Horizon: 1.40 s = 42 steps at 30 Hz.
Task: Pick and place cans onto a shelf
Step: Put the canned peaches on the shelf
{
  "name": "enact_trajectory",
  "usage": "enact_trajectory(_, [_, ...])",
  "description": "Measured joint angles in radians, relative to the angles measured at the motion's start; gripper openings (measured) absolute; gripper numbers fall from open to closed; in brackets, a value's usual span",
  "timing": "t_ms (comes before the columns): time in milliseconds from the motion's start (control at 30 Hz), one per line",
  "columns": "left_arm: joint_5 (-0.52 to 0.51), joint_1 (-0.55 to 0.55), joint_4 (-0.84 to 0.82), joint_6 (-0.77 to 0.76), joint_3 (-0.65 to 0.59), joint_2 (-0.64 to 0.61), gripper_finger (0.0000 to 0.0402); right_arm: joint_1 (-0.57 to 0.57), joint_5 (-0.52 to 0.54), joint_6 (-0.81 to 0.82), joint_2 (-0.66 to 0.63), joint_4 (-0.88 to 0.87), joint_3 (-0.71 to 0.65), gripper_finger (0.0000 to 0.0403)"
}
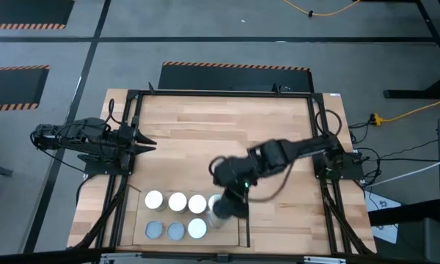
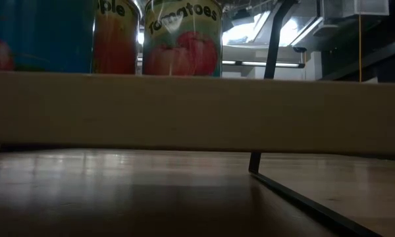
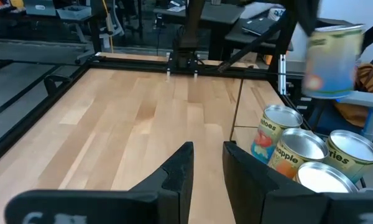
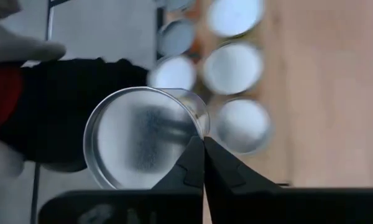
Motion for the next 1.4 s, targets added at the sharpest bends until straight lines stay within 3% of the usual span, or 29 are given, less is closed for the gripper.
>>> enact_trajectory(333, [0.0, 0.0, 0.0, 0.0, 0.0, 0.0, 0.0079, 0.169, 0.149, 0.125, 0.015, 0.051, -0.019, 0.0])
enact_trajectory(500, [0.0, 0.0, 0.0, -0.003, 0.0, 0.0, 0.0079, 0.216, 0.166, 0.136, 0.045, 0.061, -0.02, 0.0])
enact_trajectory(967, [0.0, 0.0, -0.002, -0.003, 0.001, 0.0, 0.0079, 0.234, 0.2, 0.129, 0.171, 0.061, -0.021, 0.0003])
enact_trajectory(1400, [0.0, 0.0, -0.002, -0.003, 0.001, 0.0, 0.0079, 0.227, 0.286, 0.106, 0.209, 0.062, -0.021, 0.0004])
